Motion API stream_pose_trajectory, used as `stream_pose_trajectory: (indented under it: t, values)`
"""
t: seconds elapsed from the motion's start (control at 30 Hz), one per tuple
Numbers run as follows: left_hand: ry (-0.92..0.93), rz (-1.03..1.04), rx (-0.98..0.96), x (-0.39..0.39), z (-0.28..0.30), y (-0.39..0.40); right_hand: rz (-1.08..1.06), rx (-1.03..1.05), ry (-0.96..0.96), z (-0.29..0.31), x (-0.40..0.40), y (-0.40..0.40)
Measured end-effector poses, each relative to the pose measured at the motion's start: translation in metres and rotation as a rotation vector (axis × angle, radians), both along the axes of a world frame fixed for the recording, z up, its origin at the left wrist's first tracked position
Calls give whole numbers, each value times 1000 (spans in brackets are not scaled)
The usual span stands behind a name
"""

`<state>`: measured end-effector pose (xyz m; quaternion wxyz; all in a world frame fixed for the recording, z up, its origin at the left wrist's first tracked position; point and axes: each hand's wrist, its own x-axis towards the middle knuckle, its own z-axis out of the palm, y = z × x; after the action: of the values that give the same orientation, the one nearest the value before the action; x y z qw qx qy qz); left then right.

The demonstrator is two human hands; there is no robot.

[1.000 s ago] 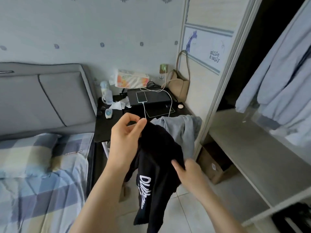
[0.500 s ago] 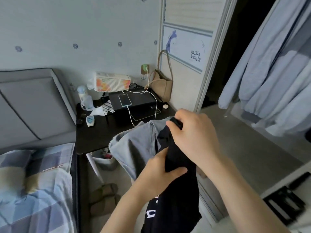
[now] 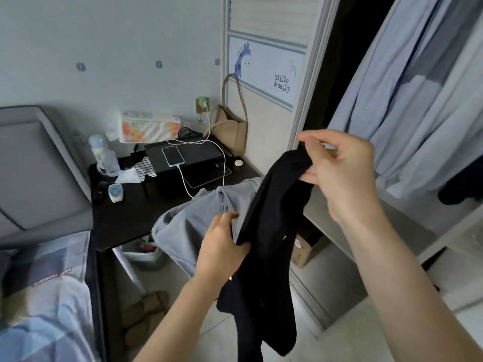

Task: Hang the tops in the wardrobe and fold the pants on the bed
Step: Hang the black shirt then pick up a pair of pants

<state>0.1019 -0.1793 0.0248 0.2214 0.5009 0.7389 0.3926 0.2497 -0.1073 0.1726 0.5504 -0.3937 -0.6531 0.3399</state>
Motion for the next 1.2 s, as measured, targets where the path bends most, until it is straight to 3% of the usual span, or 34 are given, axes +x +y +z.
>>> stream_pose_trajectory:
  t: [0.07, 0.13, 0.23, 0.27, 0.37, 0.57, 0.63, 0.7, 0.77, 0.87, 0.97, 1.1, 1.2]
  values:
    - [18, 11, -25, 6, -8, -2, 80, -84, 143, 3, -3, -2]
    - [-70, -19, 119, 15, -10, -5, 117, -135, 222, 5, -8, -4]
    - [-311, -255, 204, 23, -12, -7, 93, -151, 283, 5, -10, -7]
    - [-291, -293, 176, 22, -12, -6, 78, -150, 301, 5, -10, -8]
    - [-125, -202, 237, 15, -15, 5, 62, -143, 353, 7, -7, -11]
    - [-235, -46, 458, -21, 5, 21, -107, -94, 370, -5, 28, -1]
    - [-243, -57, 506, -23, 26, 25, -167, -146, 274, -18, 41, 4]
    - [-202, -110, 491, -20, 46, 32, -151, -258, 23, -32, 47, 5]
    - [-144, -193, 484, -9, 64, 40, -4, -314, -262, -43, 44, -2]
    - [74, -392, 438, 13, 78, 49, 152, -118, -536, -52, 28, -10]
    - [274, -473, 404, 26, 71, 58, 79, 39, -650, -55, 27, 0]
    - [105, -456, 317, 20, 52, 74, 73, 10, -709, -65, 38, 22]
    - [99, -429, 248, 18, 39, 92, -23, 71, -735, -71, 41, 39]
